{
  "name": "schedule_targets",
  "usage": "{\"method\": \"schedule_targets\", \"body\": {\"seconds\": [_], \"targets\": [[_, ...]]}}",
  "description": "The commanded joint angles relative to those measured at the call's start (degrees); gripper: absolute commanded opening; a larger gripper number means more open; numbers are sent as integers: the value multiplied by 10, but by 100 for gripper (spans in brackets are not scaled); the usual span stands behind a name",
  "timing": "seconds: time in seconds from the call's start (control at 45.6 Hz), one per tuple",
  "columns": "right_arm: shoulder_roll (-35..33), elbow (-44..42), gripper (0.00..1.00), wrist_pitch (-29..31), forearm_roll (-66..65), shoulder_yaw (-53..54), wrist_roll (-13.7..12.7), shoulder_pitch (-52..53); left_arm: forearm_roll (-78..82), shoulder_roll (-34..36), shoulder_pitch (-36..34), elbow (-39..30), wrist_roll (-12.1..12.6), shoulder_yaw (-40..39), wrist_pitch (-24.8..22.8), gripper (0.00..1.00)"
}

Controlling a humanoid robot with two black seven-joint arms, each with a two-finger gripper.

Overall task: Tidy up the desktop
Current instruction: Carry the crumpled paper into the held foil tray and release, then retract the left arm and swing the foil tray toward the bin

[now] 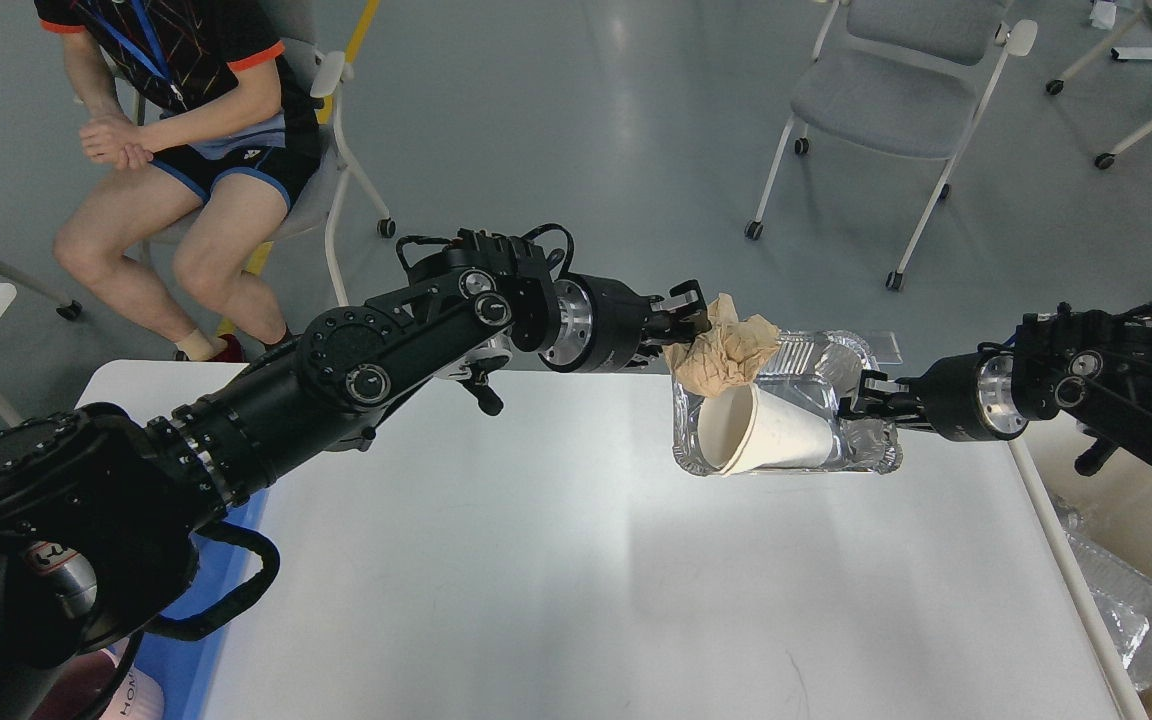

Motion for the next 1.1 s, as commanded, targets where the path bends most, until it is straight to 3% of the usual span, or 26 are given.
{"method": "schedule_targets", "body": {"seconds": [0.0,0.088,0.197,0.307,0.548,0.834,1.075], "targets": [[1,0,0,0,-1,0,0,-1,-1,-3,4,5,-4,0,16,6],[2,0,0,0,0,0,0,-1,-8,-4,5,16,-5,0,40,15],[2,0,0,-1,0,0,0,-2,-11,-5,6,27,-5,-1,74,48],[3,1,0,-1,-1,0,0,-2,-12,-5,14,27,-2,0,87,60],[5,1,0,-1,-1,0,0,-1,-12,-13,24,27,-2,0,87,74],[4,1,0,-2,0,1,0,-3,-45,-13,27,27,-5,-20,87,80],[3,0,0,-5,0,3,0,-3,-244,15,51,27,-18,-156,88,82]]}}
